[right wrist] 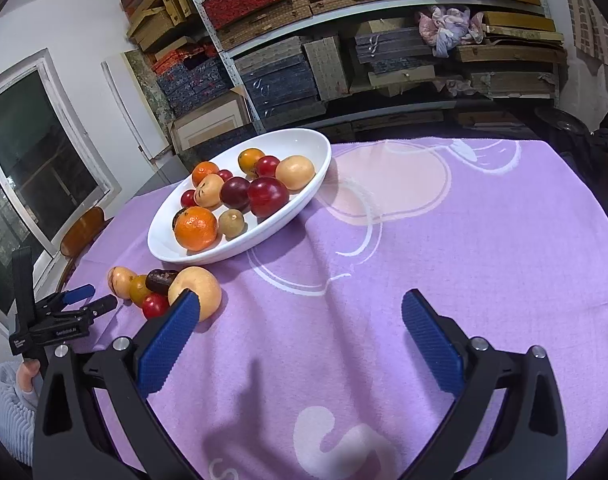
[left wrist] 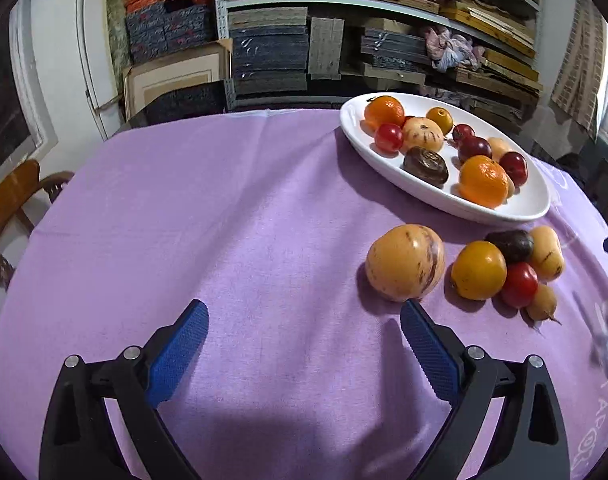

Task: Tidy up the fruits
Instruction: 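Move the open left tool toward a yellow striped pepino on the cloth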

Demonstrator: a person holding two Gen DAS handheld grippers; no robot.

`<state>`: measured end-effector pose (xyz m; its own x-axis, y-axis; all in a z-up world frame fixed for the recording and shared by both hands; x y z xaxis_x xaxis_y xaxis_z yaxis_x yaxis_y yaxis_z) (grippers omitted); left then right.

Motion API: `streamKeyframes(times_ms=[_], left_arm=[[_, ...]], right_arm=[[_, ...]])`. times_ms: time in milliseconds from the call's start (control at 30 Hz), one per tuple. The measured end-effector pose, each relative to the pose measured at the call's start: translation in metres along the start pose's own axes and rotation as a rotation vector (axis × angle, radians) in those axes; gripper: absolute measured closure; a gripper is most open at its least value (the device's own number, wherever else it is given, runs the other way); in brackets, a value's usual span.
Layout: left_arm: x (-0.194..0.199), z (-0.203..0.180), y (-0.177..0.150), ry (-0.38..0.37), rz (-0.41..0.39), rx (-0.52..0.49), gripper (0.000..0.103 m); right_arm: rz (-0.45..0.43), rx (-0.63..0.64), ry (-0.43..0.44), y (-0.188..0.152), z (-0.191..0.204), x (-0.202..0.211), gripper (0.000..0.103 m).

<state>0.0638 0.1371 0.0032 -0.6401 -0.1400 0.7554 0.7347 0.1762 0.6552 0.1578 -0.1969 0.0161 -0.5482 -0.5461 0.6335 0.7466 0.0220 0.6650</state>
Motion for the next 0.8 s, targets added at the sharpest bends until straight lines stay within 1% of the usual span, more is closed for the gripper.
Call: streamKeyframes(times_ms=[67, 133, 200, 267, 367, 500, 567, 633, 800], left_arm=[[0.002, -0.003, 0.002, -0.021, -0.009, -0.019, 0.006], [0.008, -0.017, 0.003, -0.052, -0.036, -0.077, 0.006], [0.009, -0.03, 0.004, -0.055, -0.055, -0.126, 0.006], [0.005, -0.039, 0.008, -0.068, -0.049, -0.152, 0.006], [-0.009, -0.043, 0.016, -0.101, -0.022, -0.129, 0.006], [-0.023, -0.032, 0.029, -0.135, 0.004, -0.052, 0.006], [-0.028, -0.028, 0.033, -0.114, 0.0, -0.03, 0.006], [-0.029, -0.026, 0.037, -0.093, -0.009, -0.034, 0.006], [-0.032, -0.044, 0.043, -0.073, -0.03, -0.115, 0.007]], right_arm=[[0.007, 0.002, -0.002, -0.001, 0.0, -0.001, 0.004], [0.01, 0.003, -0.004, -0.001, 0.0, -0.003, 0.004], [0.011, 0.002, -0.007, -0.001, -0.001, -0.003, 0.004], [0.011, 0.001, -0.008, -0.002, -0.001, -0.004, 0.004], [0.006, 0.007, -0.009, -0.002, -0.001, -0.003, 0.004], [0.009, 0.017, -0.005, -0.003, 0.0, -0.004, 0.004], [0.015, 0.02, -0.004, -0.004, 0.0, -0.005, 0.004], [0.019, 0.022, -0.004, -0.004, 0.001, -0.006, 0.004], [0.02, 0.024, -0.008, -0.005, 0.001, -0.007, 0.004]])
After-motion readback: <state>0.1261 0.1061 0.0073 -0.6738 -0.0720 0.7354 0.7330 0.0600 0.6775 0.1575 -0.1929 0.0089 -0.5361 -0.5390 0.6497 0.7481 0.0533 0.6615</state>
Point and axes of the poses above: each gripper's, at about its wrist camera, not at the fingertips, and x roughly against the way its jaws point, z to its left, y to its top, the point moved 2 cm from there along -x, roughly the way its jaws point
